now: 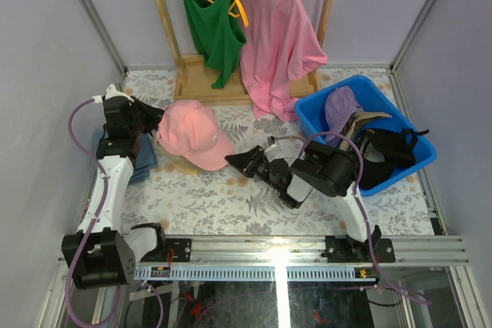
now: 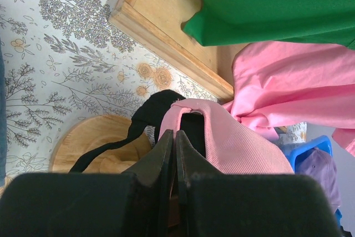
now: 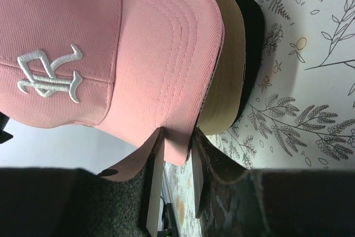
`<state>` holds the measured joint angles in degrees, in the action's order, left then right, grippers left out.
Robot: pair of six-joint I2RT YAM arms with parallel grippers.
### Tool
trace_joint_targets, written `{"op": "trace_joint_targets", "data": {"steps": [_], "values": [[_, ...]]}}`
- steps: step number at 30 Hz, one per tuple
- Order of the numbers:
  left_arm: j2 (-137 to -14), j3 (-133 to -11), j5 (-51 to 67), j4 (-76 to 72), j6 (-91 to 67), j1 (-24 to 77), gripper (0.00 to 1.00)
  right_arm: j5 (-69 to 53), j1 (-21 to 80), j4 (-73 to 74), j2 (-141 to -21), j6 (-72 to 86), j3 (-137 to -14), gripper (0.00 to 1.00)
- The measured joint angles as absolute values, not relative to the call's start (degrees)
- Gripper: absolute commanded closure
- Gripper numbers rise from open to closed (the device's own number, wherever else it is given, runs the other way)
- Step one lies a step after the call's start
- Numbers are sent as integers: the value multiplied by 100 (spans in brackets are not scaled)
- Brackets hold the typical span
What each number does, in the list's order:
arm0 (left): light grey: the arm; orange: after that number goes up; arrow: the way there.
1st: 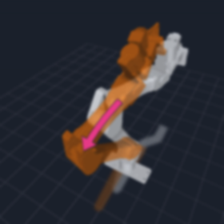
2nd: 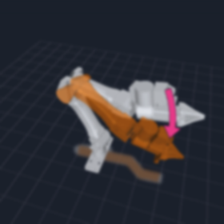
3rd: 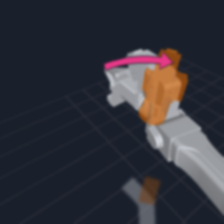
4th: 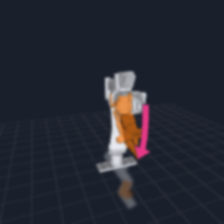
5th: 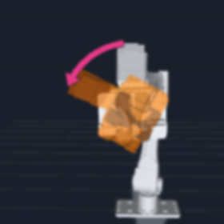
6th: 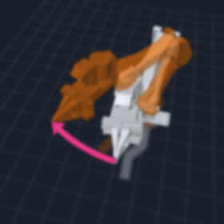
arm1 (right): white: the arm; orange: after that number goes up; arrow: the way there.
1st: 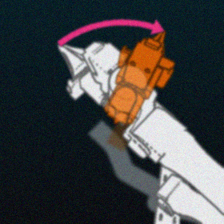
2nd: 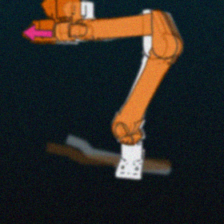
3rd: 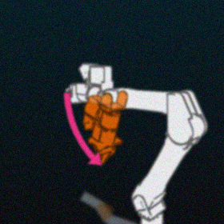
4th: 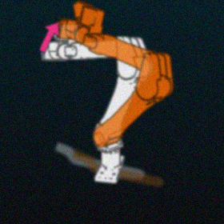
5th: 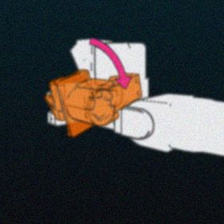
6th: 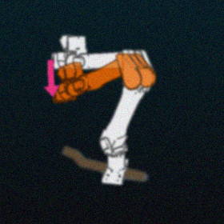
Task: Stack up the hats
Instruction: Stack the hat on the hat.
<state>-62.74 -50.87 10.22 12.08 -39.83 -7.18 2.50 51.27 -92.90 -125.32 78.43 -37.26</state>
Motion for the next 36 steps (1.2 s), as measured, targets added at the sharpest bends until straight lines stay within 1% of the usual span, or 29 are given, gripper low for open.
{"op": "trace_joint_targets", "data": {"steps": [7, 16, 23, 30, 36], "values": [[-6272, -5085, 1022, 1210, -3983, -718, 100, 244, 5129, -9242, -12322, 7782, -3577, 92], [-6198, -5087, 978, 1262, -3990, -716, 100, 235, 5146, -9185, -11994, 7699, -3376, 92], [-5900, -5087, 644, 1520, -4088, -716, 100, 237, 5223, -9188, -11725, 7651, -3216, 92], [-5749, -5107, 357, 1769, -4130, -716, 100, 235, 5317, -9209, -11754, 7679, -3201, 92], [-5752, -5107, 276, 1804, -4128, -714, 100, 242, 5332, -9354, -12127, 7876, -3260, 95]]}}
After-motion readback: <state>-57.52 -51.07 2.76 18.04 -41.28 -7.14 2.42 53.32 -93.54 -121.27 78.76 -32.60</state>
